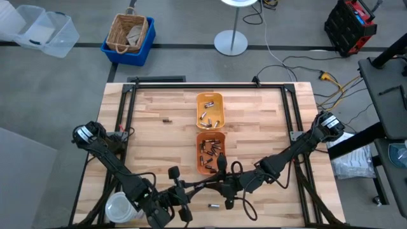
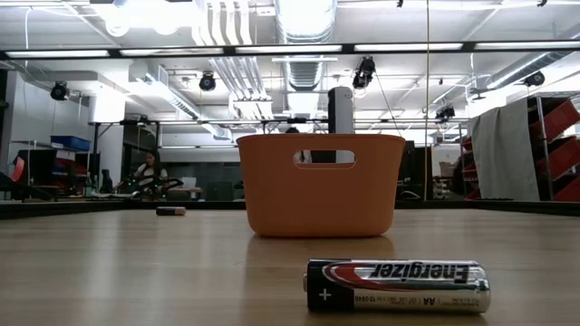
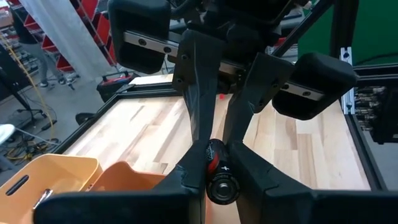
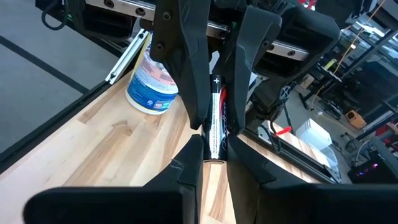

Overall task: Sort batteries
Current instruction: Put the silver battery into the yellow bin

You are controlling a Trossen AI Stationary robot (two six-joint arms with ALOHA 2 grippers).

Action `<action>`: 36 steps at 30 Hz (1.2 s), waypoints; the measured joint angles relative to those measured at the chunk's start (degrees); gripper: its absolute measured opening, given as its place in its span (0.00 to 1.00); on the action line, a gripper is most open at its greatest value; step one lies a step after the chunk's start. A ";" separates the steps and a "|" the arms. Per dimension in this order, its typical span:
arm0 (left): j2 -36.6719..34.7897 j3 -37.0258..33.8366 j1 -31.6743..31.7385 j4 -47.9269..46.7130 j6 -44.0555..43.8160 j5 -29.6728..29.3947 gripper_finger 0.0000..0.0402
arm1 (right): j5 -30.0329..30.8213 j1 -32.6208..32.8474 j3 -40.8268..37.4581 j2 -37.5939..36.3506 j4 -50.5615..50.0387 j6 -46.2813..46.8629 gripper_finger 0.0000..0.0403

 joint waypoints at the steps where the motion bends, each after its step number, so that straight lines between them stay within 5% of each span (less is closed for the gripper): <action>1: 0.00 0.00 -0.08 0.02 -0.13 0.00 0.07 | -0.07 0.00 0.01 0.00 0.01 0.00 0.11; 18: -1.26 0.00 0.37 -2.92 -0.81 -1.72 0.07 | 4.19 0.01 0.02 -1.26 -1.71 3.16 0.24; 29: -3.44 0.00 3.52 -6.68 -0.85 -2.50 0.07 | 6.35 -0.11 0.02 -9.38 -23.58 16.91 0.44; 36: -7.17 0.02 13.37 -16.40 -0.85 10.76 0.07 | 6.37 -1.24 -0.27 -14.16 -36.08 23.06 0.50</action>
